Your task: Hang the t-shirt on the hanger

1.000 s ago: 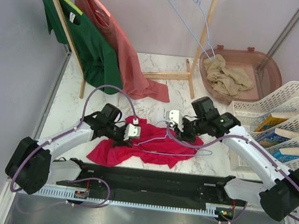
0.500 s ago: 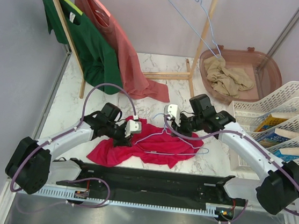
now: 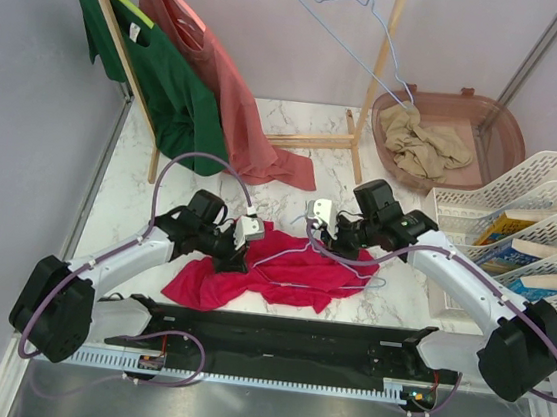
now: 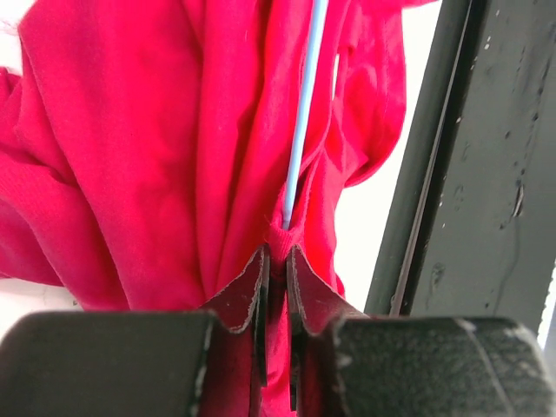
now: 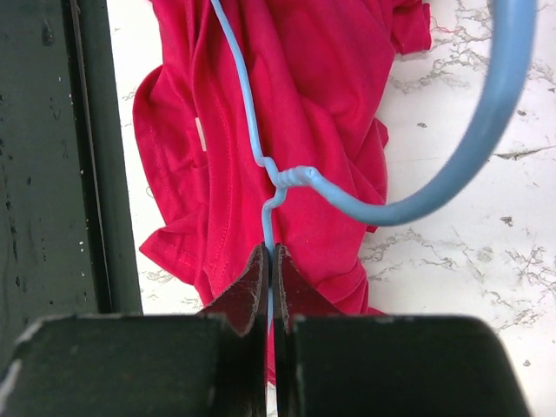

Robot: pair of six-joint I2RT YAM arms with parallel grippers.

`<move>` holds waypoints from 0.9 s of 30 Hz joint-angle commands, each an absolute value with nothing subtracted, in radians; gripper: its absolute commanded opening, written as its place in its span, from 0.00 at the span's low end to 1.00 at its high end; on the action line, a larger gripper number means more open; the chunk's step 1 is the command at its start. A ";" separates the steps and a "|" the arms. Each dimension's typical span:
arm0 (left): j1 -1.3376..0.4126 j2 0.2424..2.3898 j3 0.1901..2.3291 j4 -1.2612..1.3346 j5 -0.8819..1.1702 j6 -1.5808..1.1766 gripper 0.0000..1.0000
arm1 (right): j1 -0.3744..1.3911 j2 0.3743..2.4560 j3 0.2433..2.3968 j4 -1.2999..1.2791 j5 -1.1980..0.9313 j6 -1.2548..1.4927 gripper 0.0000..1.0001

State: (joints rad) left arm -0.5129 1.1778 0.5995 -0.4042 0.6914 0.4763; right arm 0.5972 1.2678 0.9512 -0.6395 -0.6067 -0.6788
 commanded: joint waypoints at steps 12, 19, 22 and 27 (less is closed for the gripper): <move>-0.540 1.164 0.726 -0.114 0.844 0.341 0.14 | 0.624 1.266 0.963 -0.575 -0.758 -0.666 0.00; -0.560 1.177 0.752 -0.055 0.818 0.269 0.17 | 0.632 1.292 0.991 -0.499 -0.792 -0.605 0.00; -0.572 1.178 0.765 -0.032 0.799 0.238 0.17 | 0.646 1.311 1.006 -0.468 -0.799 -0.578 0.00; -0.604 1.180 0.782 -0.011 0.773 0.212 0.17 | 0.663 1.330 1.016 -0.413 -0.804 -0.540 0.00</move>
